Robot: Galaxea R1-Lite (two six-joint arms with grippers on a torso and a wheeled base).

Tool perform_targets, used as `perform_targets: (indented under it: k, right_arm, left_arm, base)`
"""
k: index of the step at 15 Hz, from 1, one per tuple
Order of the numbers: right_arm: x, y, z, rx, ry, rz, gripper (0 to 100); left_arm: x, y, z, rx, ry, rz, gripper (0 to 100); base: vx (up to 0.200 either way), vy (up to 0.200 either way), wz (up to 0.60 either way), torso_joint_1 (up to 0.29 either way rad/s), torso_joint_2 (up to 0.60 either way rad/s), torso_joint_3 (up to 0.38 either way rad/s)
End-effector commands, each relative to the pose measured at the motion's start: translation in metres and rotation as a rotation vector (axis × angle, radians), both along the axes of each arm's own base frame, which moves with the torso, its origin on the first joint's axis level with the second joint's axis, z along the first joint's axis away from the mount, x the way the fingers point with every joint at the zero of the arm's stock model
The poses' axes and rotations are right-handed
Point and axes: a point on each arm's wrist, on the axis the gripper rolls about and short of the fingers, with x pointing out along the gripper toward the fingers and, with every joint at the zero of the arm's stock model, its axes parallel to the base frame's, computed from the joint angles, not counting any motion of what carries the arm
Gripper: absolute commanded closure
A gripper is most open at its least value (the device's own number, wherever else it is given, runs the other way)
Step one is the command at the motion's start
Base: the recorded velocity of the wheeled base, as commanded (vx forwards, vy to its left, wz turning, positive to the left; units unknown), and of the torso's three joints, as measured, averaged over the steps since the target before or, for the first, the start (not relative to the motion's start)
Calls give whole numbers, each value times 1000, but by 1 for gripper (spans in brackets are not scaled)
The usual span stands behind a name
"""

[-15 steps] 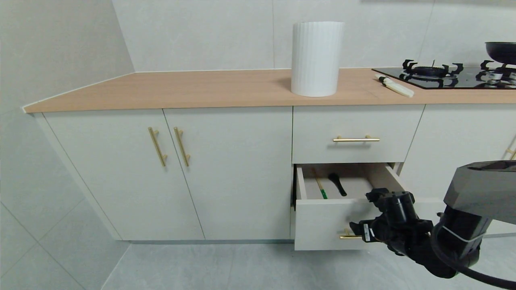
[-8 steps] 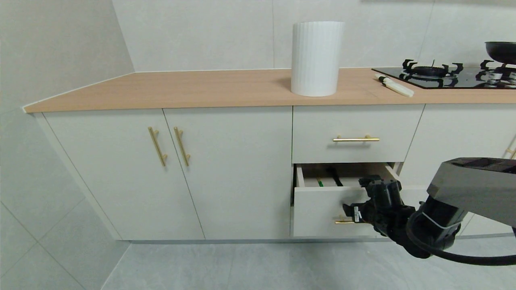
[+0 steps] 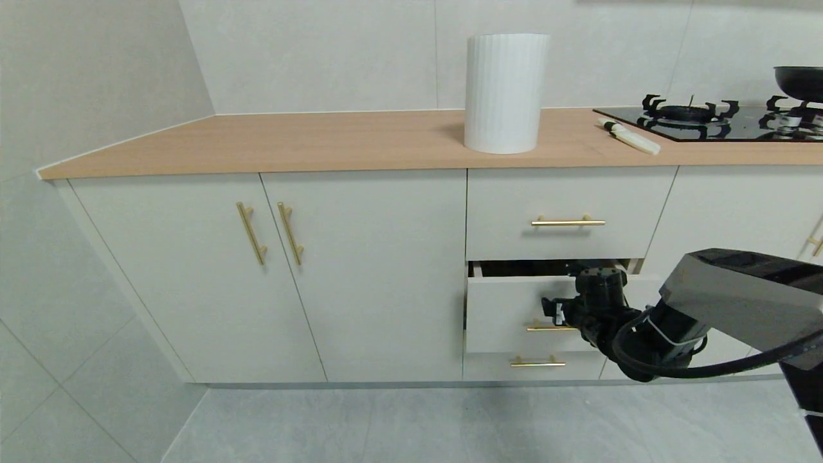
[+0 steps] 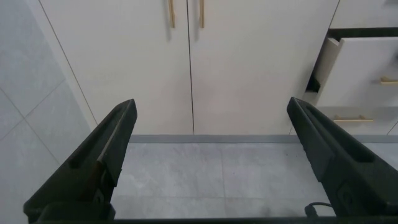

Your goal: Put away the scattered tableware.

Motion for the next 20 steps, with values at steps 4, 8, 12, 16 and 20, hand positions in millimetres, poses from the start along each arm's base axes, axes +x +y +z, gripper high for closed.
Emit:
perform_targets:
  k: [4, 8, 12, 16, 20]
  right_arm:
    - [35, 4, -8, 4, -80, -36, 0]
    - [48, 5, -8, 6, -105, -41, 0]
    - [59, 4, -7, 11, -127, -49, 0]
    - [66, 5, -5, 15, -142, -51, 0]
    - [69, 5, -4, 15, -147, -55, 0]
  left_arm:
    - [0, 0, 0, 0, 0, 0, 0]
    - [0, 0, 0, 0, 0, 0, 0]
    - [0, 0, 0, 0, 0, 0, 0]
    - [0, 0, 0, 0, 0, 0, 0]
    - [0, 0, 0, 0, 0, 0, 0]
  base:
    - [0, 0, 0, 0, 0, 0]
    - [0, 0, 0, 0, 0, 0]
    - [0, 0, 0, 0, 0, 0]
    - [0, 0, 0, 0, 0, 0]
    - [0, 0, 0, 0, 0, 0]
